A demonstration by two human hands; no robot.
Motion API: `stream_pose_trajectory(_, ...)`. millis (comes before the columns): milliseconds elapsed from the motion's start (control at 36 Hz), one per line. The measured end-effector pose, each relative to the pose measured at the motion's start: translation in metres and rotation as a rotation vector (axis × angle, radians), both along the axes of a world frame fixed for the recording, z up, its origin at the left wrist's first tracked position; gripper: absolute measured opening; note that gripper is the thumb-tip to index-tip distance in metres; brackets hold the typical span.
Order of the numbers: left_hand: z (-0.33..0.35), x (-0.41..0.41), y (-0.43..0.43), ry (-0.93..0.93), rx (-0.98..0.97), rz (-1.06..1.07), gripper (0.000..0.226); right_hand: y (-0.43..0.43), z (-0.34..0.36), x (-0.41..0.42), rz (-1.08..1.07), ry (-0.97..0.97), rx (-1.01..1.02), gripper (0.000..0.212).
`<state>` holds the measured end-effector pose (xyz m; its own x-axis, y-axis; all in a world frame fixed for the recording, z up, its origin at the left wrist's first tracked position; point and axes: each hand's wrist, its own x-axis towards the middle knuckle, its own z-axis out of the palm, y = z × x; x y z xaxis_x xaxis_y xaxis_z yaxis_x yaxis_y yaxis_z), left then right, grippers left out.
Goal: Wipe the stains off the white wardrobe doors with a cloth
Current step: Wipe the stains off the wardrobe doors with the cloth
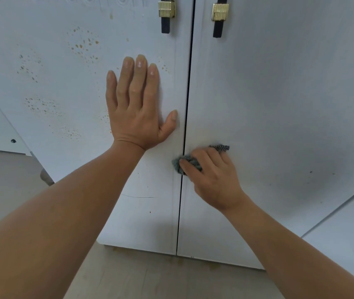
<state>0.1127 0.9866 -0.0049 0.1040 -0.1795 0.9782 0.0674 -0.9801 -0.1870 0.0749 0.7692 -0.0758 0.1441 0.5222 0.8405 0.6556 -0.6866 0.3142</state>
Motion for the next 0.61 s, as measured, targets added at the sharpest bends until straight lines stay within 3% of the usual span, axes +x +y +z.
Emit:
stream_pose_trajectory(167, 0.000, -0.002, -0.001, 0.008, -0.004, -0.007, 0.082, 0.003, 0.032, 0.002, -0.026, -0.064, 0.200, 0.015)
stream_pose_trajectory(306, 0.000, -0.001, -0.001, -0.002, -0.008, -0.008, 0.082, -0.013, -0.019, 0.004, 0.036, 0.002, -0.105, 0.009)
stream_pose_trajectory(389, 0.000, 0.000, -0.001, -0.004, -0.012, -0.013, 0.082, -0.015, -0.021, 0.004, 0.045, 0.018, -0.161, 0.009)
stream_pose_trajectory(556, 0.001, -0.001, -0.001, 0.000, -0.013, -0.014, 0.081, 0.001, 0.016, 0.001, -0.001, -0.025, 0.140, 0.017)
stream_pose_trajectory(611, 0.001, -0.002, 0.000, 0.005, -0.014, -0.014, 0.081, 0.000, 0.006, 0.002, 0.014, -0.031, 0.122, 0.018)
